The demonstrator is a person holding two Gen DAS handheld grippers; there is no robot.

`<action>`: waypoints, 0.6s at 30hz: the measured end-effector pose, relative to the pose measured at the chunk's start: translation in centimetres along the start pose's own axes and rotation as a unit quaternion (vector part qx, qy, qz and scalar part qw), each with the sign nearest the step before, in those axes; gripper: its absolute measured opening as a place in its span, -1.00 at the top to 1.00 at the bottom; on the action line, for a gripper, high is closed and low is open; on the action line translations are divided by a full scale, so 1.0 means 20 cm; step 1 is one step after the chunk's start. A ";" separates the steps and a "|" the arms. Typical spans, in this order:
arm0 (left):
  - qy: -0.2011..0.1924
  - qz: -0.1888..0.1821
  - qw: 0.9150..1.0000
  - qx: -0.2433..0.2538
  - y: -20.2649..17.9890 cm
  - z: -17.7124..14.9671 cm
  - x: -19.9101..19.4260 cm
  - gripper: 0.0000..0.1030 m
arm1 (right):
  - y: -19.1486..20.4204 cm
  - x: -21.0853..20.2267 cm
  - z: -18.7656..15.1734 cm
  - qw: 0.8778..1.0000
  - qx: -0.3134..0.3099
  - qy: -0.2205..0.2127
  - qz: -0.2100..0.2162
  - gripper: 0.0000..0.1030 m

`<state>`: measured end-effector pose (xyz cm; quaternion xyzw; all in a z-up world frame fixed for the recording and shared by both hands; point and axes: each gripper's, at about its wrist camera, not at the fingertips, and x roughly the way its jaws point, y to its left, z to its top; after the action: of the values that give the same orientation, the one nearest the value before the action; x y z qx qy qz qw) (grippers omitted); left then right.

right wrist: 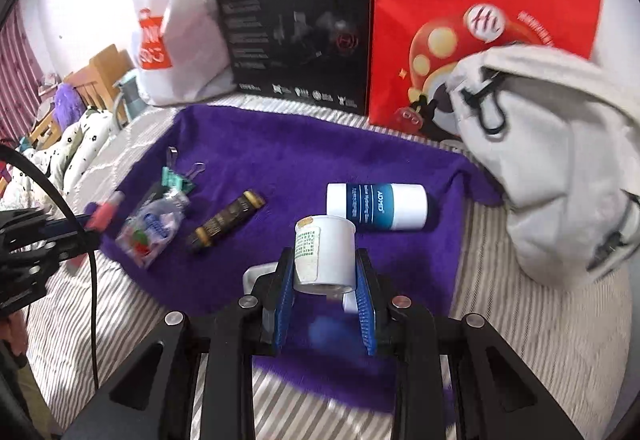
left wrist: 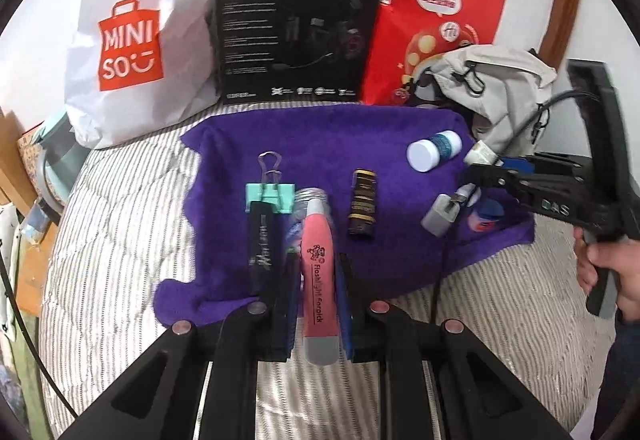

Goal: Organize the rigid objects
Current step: 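Carry the pink marker onto the towel with the left gripper while the right places the white jar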

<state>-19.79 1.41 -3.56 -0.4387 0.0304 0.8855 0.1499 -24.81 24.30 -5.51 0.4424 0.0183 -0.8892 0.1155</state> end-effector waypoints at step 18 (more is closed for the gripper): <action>0.010 -0.010 1.000 -0.027 0.13 -0.01 0.04 0.68 | 0.04 0.33 0.09 0.996 -0.037 0.076 -0.001 0.44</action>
<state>-20.90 -0.96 -4.62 -0.4513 0.0036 0.8802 0.1467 -29.79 21.98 -9.60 0.5038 0.0602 -0.8521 0.1285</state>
